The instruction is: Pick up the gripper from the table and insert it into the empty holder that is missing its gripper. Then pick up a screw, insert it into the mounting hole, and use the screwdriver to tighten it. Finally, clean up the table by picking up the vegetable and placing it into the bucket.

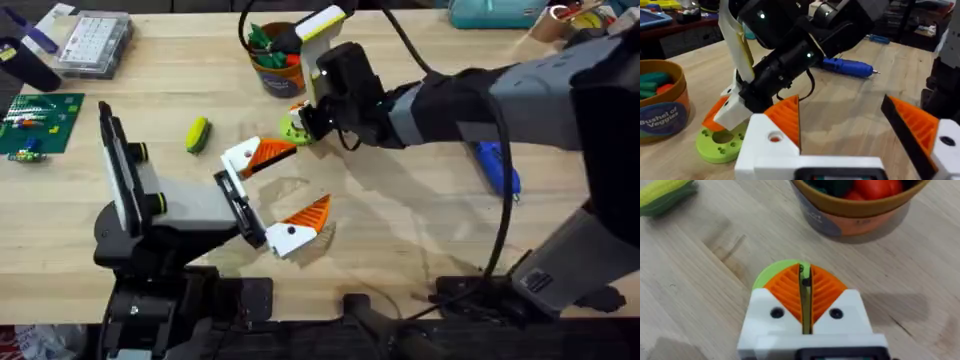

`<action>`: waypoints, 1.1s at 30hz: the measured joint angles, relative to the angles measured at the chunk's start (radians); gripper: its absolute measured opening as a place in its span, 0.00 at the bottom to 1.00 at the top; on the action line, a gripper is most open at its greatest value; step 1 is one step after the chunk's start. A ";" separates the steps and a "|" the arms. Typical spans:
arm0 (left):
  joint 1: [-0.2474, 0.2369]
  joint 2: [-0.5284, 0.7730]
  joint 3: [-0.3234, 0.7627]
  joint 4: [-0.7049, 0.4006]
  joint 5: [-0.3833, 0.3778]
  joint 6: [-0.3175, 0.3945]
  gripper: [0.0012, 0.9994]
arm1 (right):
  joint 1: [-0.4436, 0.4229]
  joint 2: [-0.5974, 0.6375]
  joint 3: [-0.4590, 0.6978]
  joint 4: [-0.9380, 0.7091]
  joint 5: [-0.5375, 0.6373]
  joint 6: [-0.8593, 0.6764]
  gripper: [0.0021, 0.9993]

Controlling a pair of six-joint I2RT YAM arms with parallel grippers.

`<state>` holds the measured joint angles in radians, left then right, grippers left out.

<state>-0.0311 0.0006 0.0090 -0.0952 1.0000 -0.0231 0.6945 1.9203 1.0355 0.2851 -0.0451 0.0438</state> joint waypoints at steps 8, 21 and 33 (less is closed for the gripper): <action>0.000 0.000 0.000 0.000 0.000 0.000 0.99 | 0.000 0.000 0.000 -0.001 0.000 0.001 0.00; 0.000 0.000 0.000 0.000 0.000 0.000 0.99 | 0.000 0.000 0.000 0.000 0.000 0.001 0.00; 0.000 0.000 0.000 0.000 0.000 0.000 0.99 | 0.005 -0.105 0.000 -0.001 0.000 0.001 0.00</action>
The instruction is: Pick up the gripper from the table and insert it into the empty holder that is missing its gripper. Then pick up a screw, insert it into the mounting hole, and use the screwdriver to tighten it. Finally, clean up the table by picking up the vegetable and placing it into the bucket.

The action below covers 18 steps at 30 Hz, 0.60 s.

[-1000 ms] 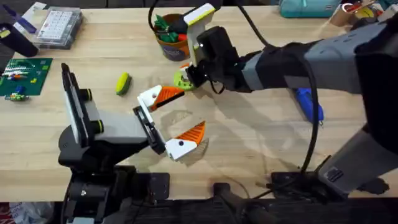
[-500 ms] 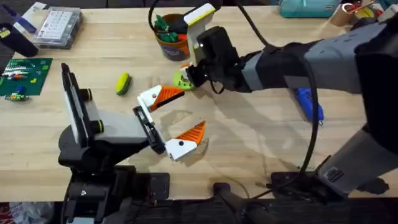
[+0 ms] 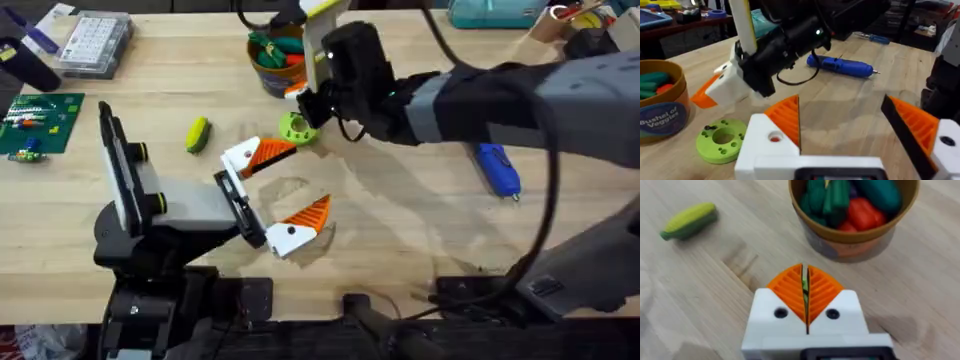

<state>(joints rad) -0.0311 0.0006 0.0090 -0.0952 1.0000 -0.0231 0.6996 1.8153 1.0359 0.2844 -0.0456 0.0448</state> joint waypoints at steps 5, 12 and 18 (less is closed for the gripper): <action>0.000 0.000 0.000 0.000 0.000 0.000 0.99 | 0.026 -0.050 0.000 -0.009 0.000 0.000 0.00; 0.000 0.000 0.000 0.000 0.000 0.000 0.99 | 0.052 -0.135 0.000 -0.043 0.000 0.000 0.00; 0.000 0.000 0.000 0.000 0.000 0.000 0.99 | 0.052 -0.161 0.000 -0.105 0.000 -0.016 0.26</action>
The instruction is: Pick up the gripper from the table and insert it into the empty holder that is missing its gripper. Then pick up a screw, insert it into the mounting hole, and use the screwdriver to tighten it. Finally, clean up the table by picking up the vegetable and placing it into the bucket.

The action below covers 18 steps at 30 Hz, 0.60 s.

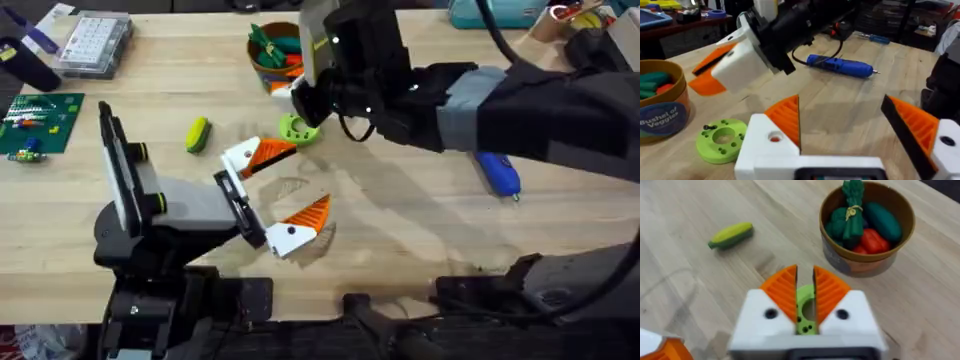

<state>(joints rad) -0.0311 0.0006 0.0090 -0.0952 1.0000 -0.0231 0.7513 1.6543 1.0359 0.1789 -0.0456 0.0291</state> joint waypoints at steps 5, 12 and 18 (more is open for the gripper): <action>0.000 0.000 0.000 0.000 0.000 0.000 0.99 | 0.000 0.000 0.000 -0.050 0.000 -0.026 0.62; 0.000 0.000 0.000 0.000 0.000 0.000 0.99 | 0.000 0.029 0.000 -0.070 0.000 -0.041 0.67; 0.000 0.000 0.000 0.000 0.000 0.000 0.99 | 0.000 0.106 0.000 -0.072 0.000 -0.053 0.65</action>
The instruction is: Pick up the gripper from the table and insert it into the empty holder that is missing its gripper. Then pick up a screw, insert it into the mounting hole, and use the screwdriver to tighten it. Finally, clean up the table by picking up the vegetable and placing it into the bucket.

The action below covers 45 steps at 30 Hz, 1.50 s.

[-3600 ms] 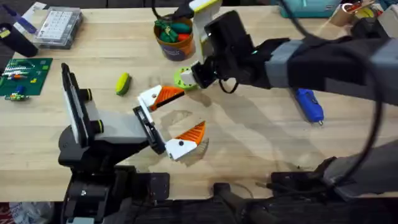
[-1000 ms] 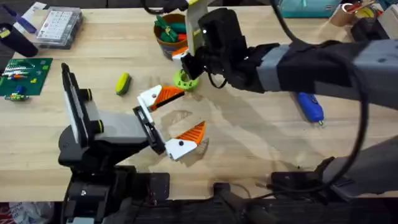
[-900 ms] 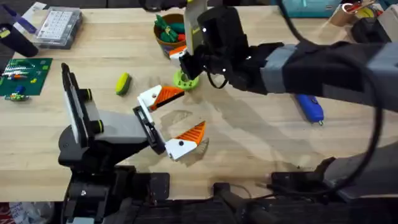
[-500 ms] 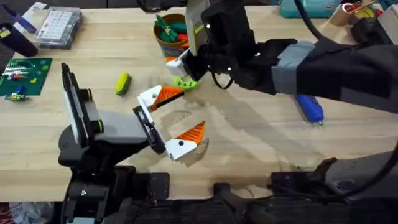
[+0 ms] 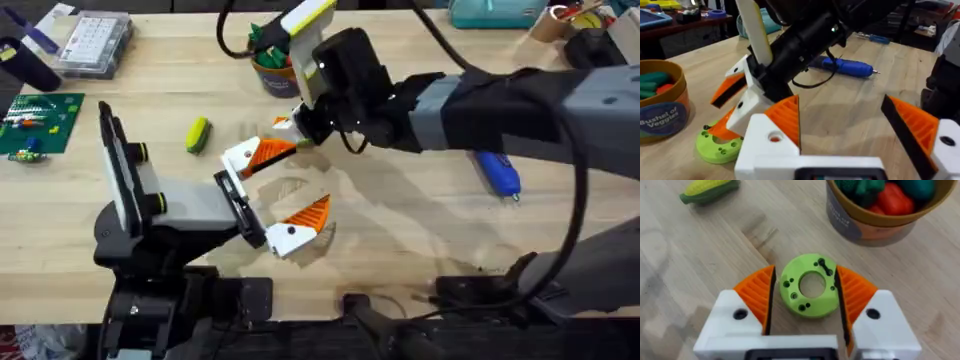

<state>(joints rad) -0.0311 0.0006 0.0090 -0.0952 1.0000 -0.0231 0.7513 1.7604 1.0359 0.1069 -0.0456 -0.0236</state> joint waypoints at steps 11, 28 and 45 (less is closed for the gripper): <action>0.000 0.000 0.000 0.000 0.000 0.000 0.99 | -0.002 0.058 0.000 0.035 0.000 -0.011 0.38; 0.000 0.000 0.000 0.000 0.000 0.000 0.99 | -0.035 0.103 0.000 0.102 0.000 -0.011 0.43; 0.000 0.000 0.000 0.000 0.000 0.000 0.99 | -0.035 0.109 0.000 0.119 0.000 -0.011 0.42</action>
<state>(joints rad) -0.0311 0.0006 0.0090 -0.0952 1.0000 -0.0231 0.7158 1.8698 1.0359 0.2254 -0.0456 -0.0341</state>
